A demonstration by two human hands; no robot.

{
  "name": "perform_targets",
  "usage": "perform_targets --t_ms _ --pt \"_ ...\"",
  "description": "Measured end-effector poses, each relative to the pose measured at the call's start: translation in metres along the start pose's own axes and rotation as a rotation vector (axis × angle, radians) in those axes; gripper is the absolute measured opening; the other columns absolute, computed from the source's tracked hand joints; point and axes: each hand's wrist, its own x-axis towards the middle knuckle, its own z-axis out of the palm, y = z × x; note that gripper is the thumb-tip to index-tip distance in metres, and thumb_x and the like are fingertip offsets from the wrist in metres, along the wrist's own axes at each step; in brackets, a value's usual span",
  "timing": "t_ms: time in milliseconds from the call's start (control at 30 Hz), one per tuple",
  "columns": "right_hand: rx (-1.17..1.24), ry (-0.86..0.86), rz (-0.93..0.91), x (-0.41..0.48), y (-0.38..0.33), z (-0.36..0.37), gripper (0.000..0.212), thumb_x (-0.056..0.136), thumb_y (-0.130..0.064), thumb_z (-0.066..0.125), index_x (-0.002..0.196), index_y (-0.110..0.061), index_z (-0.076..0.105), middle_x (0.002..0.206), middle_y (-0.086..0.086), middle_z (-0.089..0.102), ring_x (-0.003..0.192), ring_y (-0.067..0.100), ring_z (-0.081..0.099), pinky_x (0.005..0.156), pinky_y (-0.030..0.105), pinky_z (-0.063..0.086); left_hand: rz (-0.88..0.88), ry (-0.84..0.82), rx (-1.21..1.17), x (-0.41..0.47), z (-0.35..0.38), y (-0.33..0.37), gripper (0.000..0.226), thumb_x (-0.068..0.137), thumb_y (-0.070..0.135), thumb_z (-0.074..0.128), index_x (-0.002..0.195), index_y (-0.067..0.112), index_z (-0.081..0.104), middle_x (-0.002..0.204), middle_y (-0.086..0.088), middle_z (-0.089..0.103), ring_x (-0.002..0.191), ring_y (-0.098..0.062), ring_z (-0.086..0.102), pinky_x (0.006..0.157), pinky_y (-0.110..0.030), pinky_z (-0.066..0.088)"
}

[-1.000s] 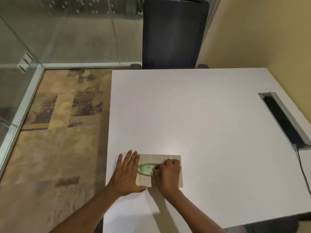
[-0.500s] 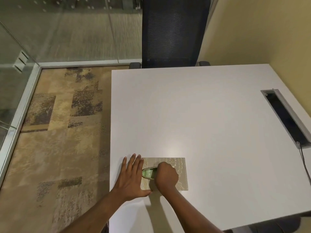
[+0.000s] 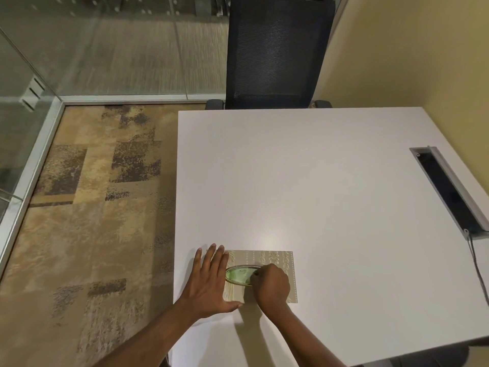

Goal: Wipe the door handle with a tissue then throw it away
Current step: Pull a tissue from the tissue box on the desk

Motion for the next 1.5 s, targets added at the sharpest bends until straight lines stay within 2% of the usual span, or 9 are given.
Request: perform_targets --t_ms 333,500,600,667,867,1033,1300,1400,1500 --pt "0.143 -0.029 -0.252 0.004 0.021 -0.018 0.050 0.069 -0.006 0.060 0.039 -0.020 0.022 0.043 0.001 0.017 0.042 0.013 0.017 0.043 0.027 0.016 -0.011 0.006 0.033 -0.002 -0.004 0.002 0.121 0.063 0.089 0.041 0.141 -0.004 0.041 0.151 -0.024 0.037 0.142 -0.043 0.027 0.110 -0.068 0.019" --pt "0.021 -0.072 -0.273 0.008 0.021 -0.013 0.038 0.076 -0.014 0.056 0.045 -0.019 0.035 0.048 0.002 0.038 0.052 0.021 0.038 0.047 0.030 0.023 -0.020 -0.011 0.039 -0.002 -0.004 0.002 0.122 0.064 0.090 0.040 0.141 -0.003 0.041 0.152 -0.025 0.035 0.143 -0.043 0.025 0.110 -0.069 0.020" --pt "-0.163 -0.051 -0.360 0.006 0.015 -0.010 0.017 0.082 -0.023 0.057 0.071 -0.015 0.066 0.079 0.007 0.068 0.077 0.028 0.062 0.057 0.026 0.035 -0.022 -0.025 0.035 -0.001 -0.003 0.001 0.122 0.064 0.091 0.038 0.142 -0.003 0.040 0.152 -0.025 0.035 0.143 -0.043 0.024 0.110 -0.069 0.020" --pt "-0.253 -0.048 -0.419 0.008 0.012 -0.007 0.017 0.084 -0.019 0.054 0.083 -0.013 0.070 0.091 0.006 0.070 0.086 0.028 0.064 0.060 0.027 0.038 -0.021 -0.030 0.030 -0.001 -0.003 0.001 0.122 0.065 0.091 0.037 0.141 -0.003 0.040 0.152 -0.025 0.035 0.144 -0.043 0.023 0.110 -0.069 0.019" --pt "-0.412 0.020 -0.509 0.004 0.004 -0.012 0.015 0.050 0.001 0.075 0.058 -0.011 0.070 0.060 0.007 0.066 0.059 0.028 0.062 0.051 0.022 0.029 -0.020 -0.013 0.031 -0.002 -0.004 0.002 0.121 0.067 0.092 0.031 0.141 -0.003 0.041 0.152 -0.025 0.035 0.143 -0.043 0.025 0.109 -0.069 0.019" --pt "-0.278 0.078 -0.487 0.006 0.011 -0.012 0.016 0.083 -0.004 0.050 0.089 -0.008 0.065 0.095 0.011 0.068 0.092 0.031 0.058 0.071 0.034 0.042 -0.018 -0.012 0.030 -0.003 -0.005 0.002 0.121 0.068 0.092 0.032 0.141 -0.004 0.040 0.152 -0.025 0.035 0.143 -0.044 0.024 0.108 -0.070 0.022" --pt "0.342 0.011 -0.454 -0.013 0.003 -0.047 0.040 0.080 0.011 0.050 0.068 -0.027 0.045 0.081 0.003 0.057 0.081 0.021 0.052 0.069 0.024 0.042 -0.019 0.028 0.017 -0.005 -0.017 0.006 0.114 0.069 0.089 0.034 0.136 -0.002 0.050 0.146 -0.023 0.046 0.138 -0.042 0.036 0.107 -0.064 0.019" --pt "0.624 -0.060 -0.390 -0.020 -0.004 -0.064 0.026 0.090 0.000 0.054 0.073 -0.020 0.055 0.080 0.002 0.065 0.075 0.013 0.057 0.064 0.015 0.042 0.027 0.165 -0.006 -0.005 -0.034 0.007 0.094 0.082 0.079 0.035 0.137 0.005 0.050 0.146 -0.016 0.048 0.140 -0.036 0.036 0.109 -0.057 0.015" --pt "0.840 -0.083 -0.324 -0.022 -0.015 -0.075 0.024 0.094 -0.001 0.050 0.073 -0.013 0.054 0.075 0.011 0.061 0.071 0.018 0.055 0.067 0.027 0.044 0.067 0.340 -0.178 -0.008 -0.056 0.005 0.080 0.090 0.070 0.033 0.140 0.009 0.047 0.151 -0.010 0.043 0.146 -0.028 0.024 0.115 -0.050 0.010"
